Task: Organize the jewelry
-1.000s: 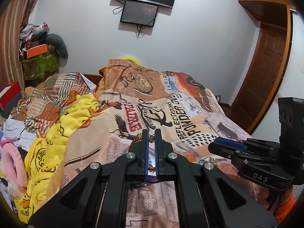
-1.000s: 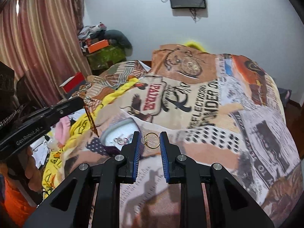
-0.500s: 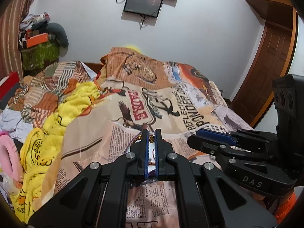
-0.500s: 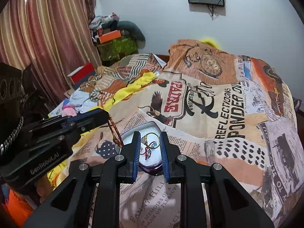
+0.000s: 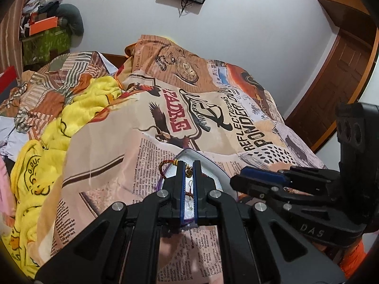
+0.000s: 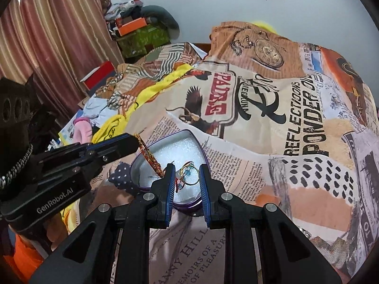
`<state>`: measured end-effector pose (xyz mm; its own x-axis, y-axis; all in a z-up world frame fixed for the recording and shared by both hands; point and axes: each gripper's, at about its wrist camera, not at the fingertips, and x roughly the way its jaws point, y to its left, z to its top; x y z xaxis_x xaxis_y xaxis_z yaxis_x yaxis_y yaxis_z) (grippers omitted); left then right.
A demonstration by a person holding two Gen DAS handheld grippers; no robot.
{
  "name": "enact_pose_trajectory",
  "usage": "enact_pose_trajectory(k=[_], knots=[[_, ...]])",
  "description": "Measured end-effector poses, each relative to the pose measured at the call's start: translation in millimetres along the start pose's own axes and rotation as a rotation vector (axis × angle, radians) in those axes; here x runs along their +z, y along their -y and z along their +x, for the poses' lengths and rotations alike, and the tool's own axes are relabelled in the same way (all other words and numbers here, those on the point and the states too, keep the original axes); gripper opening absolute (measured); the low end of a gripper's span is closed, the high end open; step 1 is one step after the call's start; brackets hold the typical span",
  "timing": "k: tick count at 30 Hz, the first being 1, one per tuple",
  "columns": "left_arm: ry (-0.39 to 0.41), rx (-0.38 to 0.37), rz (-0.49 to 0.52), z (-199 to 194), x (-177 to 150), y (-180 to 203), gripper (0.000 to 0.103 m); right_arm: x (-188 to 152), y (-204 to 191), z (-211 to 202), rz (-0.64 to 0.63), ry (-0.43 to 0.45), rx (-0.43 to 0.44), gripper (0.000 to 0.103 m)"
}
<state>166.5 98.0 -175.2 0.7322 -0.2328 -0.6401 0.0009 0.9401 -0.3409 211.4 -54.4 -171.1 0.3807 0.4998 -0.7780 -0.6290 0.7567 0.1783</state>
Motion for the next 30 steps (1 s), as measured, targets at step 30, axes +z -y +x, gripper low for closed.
enact_pose_trajectory(k=[30], knots=[[-0.072, 0.154, 0.12, -5, -21, 2, 0.014, -2, -7, 23, -0.035, -0.09, -0.017, 0.019]])
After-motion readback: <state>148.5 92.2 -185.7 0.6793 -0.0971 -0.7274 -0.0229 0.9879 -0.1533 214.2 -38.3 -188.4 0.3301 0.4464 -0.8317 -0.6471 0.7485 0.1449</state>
